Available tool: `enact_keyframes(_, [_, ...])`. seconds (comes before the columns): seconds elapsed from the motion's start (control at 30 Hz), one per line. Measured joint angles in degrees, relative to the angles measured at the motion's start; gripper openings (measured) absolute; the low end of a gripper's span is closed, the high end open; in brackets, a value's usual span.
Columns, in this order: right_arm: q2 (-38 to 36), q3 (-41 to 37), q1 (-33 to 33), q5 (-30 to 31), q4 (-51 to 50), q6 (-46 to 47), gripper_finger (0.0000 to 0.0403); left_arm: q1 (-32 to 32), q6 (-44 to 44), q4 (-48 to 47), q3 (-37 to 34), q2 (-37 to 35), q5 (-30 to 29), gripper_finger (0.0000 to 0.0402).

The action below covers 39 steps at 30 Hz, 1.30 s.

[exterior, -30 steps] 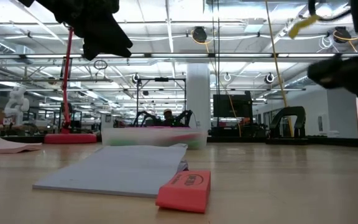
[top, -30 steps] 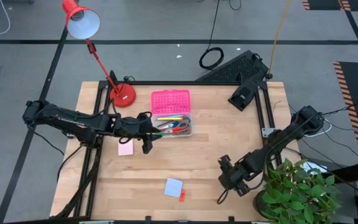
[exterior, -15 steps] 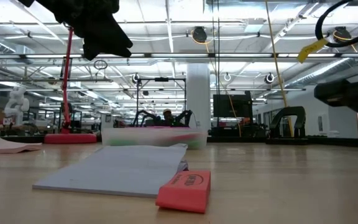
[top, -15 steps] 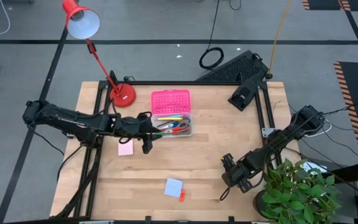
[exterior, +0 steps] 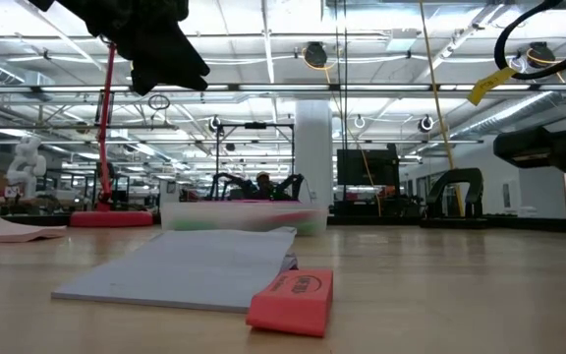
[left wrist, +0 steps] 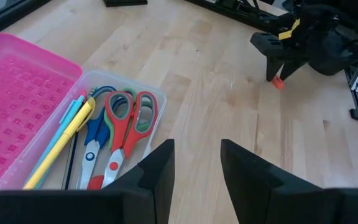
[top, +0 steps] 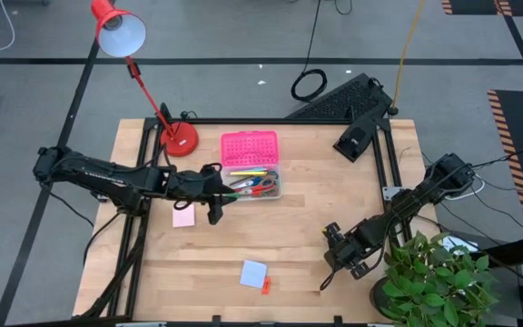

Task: Pack school essentials
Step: Put the right orange eraser into the pink supply box

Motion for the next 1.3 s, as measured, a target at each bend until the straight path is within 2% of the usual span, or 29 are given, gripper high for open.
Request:
enact_keyframes(0.2, [0.00,-0.07,0.00,-0.12,0.27,0.08,0.0126,0.00,-0.07,0.01,0.00,0.02,-0.99,0.0131])
enact_keyframes(0.47, [0.07,-0.12,0.00,-0.29,2.11,0.13,0.0097,0.00,-0.04,0.00,0.00,0.02,-1.49,0.0131])
enact_keyframes(0.8, [-0.04,-0.12,0.00,-0.27,2.87,1.43,0.0090,-0.04,0.94,1.09,-0.02,0.04,-1.50,0.0131])
enact_keyframes(0.9, [-0.36,0.47,0.00,-0.27,3.04,3.28,0.0090,-1.89,4.89,3.20,-0.02,0.55,-1.39,0.0131])
enact_keyframes(1.03, [-1.67,2.50,-0.21,-0.32,5.05,5.06,0.0090,-7.56,11.75,6.36,-0.07,2.50,-1.61,0.0131])
enact_keyframes(1.3, [-2.34,7.30,-4.52,-0.17,15.99,4.39,0.0088,-18.38,29.31,21.70,-0.04,9.75,-9.51,0.0132])
